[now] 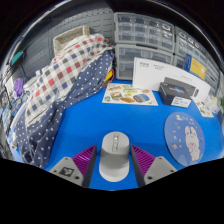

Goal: Arrange mouse

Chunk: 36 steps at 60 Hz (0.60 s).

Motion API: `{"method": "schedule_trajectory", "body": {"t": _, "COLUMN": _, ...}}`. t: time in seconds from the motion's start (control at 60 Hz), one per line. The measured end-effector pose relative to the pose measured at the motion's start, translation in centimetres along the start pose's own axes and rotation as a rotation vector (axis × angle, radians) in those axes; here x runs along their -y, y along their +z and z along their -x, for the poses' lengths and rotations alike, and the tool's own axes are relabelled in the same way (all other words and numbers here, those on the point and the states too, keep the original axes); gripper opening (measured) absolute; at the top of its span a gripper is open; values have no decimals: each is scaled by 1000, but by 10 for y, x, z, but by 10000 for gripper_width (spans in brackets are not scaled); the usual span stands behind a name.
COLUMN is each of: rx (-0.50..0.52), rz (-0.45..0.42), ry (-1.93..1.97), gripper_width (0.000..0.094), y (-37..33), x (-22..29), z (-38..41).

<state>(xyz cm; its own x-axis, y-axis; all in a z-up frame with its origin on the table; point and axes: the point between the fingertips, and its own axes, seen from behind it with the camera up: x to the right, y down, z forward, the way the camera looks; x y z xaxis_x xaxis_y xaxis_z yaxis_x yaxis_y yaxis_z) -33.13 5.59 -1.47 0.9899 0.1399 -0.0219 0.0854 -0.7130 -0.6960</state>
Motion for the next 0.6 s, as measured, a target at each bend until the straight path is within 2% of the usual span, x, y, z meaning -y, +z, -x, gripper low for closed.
{"method": "schedule_trajectory", "body": {"t": 0.017, "rx": -4, "rz": 12, "ry": -5, "gripper_width": 635, "y": 1, "x": -1, "z": -1}}
{"method": "schedule_trajectory", "body": {"t": 0.067, "rx": -6, "rz": 26, "ry": -20, "gripper_width": 560, "y": 2, "x": -2, "z": -2}}
{"method": "schedule_trajectory", "body": {"t": 0.283, "rx": 12, "rz": 50, "ry": -36, "gripper_width": 357, "y": 2, "x": -4, "z": -6}}
{"method": "schedule_trajectory", "body": {"t": 0.4, "rx": 42, "rz": 67, "ry": -49, "gripper_width": 332, "y": 0, "x": -5, "z": -5}}
{"method": "schedule_trajectory", "body": {"t": 0.467, "rx": 94, "rz": 69, "ry": -55, "gripper_width": 331, "y": -6, "x": 3, "z": 2}}
{"method": "schedule_trajectory", "body": {"t": 0.533, "rx": 128, "rz": 35, "ry": -91, "gripper_width": 332, "y": -27, "x": 28, "z": 4}}
{"method": "schedule_trajectory", "body": {"t": 0.6, "rx": 129, "rz": -40, "ry": -133, "gripper_width": 332, "y": -56, "x": 68, "z": -6}}
